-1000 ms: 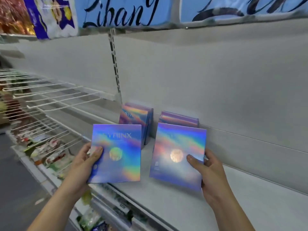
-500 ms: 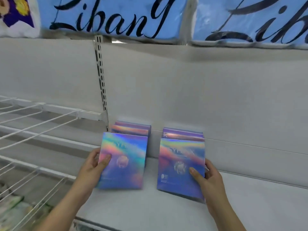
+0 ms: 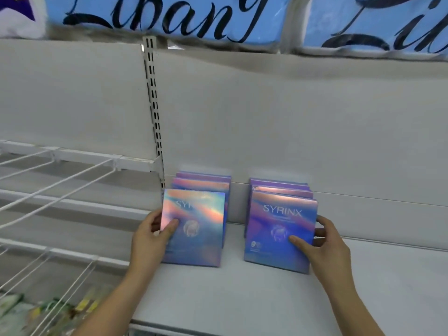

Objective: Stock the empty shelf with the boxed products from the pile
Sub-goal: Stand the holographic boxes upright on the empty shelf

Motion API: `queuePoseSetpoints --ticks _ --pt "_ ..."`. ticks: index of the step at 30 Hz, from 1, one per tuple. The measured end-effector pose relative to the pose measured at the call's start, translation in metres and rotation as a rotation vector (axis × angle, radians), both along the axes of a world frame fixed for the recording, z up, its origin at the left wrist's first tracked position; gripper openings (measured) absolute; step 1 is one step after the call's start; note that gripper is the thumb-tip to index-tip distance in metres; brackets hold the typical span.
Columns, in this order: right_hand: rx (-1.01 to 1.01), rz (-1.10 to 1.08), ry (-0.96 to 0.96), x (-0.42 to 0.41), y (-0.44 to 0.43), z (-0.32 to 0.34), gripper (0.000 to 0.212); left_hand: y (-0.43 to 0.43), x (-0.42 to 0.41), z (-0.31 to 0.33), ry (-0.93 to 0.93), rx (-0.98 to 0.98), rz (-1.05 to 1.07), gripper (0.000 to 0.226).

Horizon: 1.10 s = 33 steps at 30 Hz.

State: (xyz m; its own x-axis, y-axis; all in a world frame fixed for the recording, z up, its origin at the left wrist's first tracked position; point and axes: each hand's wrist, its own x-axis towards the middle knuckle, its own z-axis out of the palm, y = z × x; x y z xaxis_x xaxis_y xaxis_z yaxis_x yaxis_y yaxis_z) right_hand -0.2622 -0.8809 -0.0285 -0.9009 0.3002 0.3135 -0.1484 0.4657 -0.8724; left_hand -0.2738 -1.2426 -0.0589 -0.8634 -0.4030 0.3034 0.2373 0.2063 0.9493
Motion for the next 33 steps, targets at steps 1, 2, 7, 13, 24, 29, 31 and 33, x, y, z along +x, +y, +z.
queuePoseSetpoints --ticks 1,2,7,13,24,29,31,33 --pt "0.019 -0.007 0.018 -0.001 0.000 0.000 0.066 0.001 -0.002 0.001 0.004 -0.012 0.007 0.053" --pt "0.036 -0.018 0.034 -0.003 0.001 0.000 0.066 0.001 -0.005 0.001 0.006 -0.021 0.014 0.049" --pt "0.044 -0.043 0.062 -0.006 0.002 -0.004 0.065 0.009 -0.016 0.002 0.032 -0.007 0.039 0.037" --pt "0.062 -0.058 0.082 -0.007 0.003 -0.010 0.067 0.006 -0.020 -0.005 0.038 -0.027 0.095 0.036" --pt "0.081 -0.073 0.058 -0.006 0.001 -0.010 0.067 0.006 -0.013 0.015 -0.002 -0.132 0.075 0.017" --pt "0.085 -0.077 0.051 -0.005 0.000 -0.010 0.067 0.008 -0.012 0.020 -0.028 -0.166 0.082 0.017" --pt "0.080 -0.078 0.046 -0.003 -0.002 -0.008 0.066 0.011 -0.010 0.022 -0.018 -0.175 0.099 0.015" --pt "0.081 -0.077 0.047 -0.002 -0.003 -0.007 0.064 0.013 -0.008 0.023 -0.011 -0.177 0.101 0.015"
